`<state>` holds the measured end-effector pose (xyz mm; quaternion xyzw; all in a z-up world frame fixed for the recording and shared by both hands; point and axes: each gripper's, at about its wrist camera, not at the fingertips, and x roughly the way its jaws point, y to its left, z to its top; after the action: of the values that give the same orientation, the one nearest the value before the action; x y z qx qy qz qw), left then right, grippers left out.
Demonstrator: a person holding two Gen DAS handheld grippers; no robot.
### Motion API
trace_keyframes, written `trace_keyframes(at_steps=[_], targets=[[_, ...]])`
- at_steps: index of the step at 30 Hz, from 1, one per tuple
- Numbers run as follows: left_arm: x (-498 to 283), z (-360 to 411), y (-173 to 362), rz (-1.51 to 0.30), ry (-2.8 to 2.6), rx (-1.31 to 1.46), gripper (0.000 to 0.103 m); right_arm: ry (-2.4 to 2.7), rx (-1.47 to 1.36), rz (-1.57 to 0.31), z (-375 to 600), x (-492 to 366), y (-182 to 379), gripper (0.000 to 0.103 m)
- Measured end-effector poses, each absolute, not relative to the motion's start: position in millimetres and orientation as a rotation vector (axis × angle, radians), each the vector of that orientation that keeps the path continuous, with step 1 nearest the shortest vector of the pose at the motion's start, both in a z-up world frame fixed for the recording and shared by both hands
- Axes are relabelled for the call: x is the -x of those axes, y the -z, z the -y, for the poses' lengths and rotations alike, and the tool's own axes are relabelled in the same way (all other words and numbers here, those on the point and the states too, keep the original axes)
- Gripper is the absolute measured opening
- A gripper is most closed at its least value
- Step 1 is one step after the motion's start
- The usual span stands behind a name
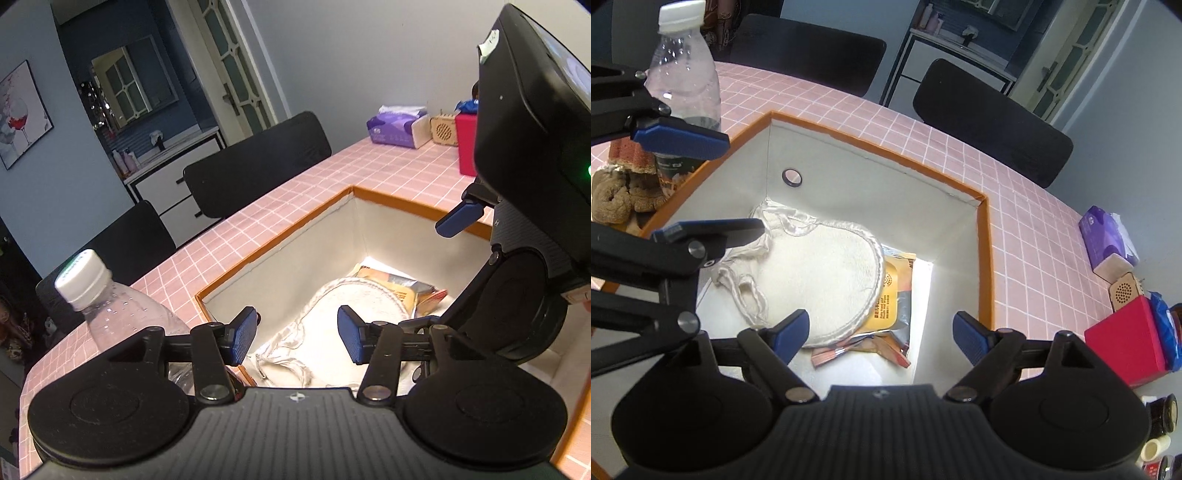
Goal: Organize soft objects
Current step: 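Move both open grippers back from the box toward the table items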
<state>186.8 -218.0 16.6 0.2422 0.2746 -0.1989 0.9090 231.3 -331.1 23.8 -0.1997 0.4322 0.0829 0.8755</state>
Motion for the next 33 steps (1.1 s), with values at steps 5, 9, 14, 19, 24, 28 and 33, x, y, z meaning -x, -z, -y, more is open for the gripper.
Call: trace_keyframes(at_steps=[5, 9, 14, 19, 24, 28, 33], targets=[[-172.9, 208.2, -24.8, -0.532, 0.439, -0.470, 0.064, -0.129, 0.394, -0.868, 332.0, -208.9, -39.4, 0.084], [-157.6, 197.1, -32.4, -0.495, 0.468, -0.452, 0.066, -0.102, 0.365, -0.828, 324.6, -188.8, -52.4, 0.085], [-140.7, 176.2, -37.8, -0.452, 0.476, -0.432, 0.066, -0.107, 0.334, -0.776, 301.6, -163.7, -65.3, 0.085], [-126.0, 148.0, -41.1, -0.407, 0.444, -0.399, 0.066, -0.155, 0.311, -0.733, 271.2, -147.7, -73.4, 0.085], [-114.0, 111.4, -42.7, -0.391, 0.394, -0.351, 0.066, -0.224, 0.285, -0.709, 236.0, -134.6, -74.4, 0.084], [-104.4, 82.8, -41.6, -0.382, 0.353, -0.307, 0.066, -0.271, 0.264, -0.666, 208.1, -124.5, -72.6, 0.084], [-94.0, 39.1, -32.9, -0.403, 0.312, -0.250, 0.066, -0.342, 0.229, -0.638, 176.1, -112.0, -61.7, 0.084]])
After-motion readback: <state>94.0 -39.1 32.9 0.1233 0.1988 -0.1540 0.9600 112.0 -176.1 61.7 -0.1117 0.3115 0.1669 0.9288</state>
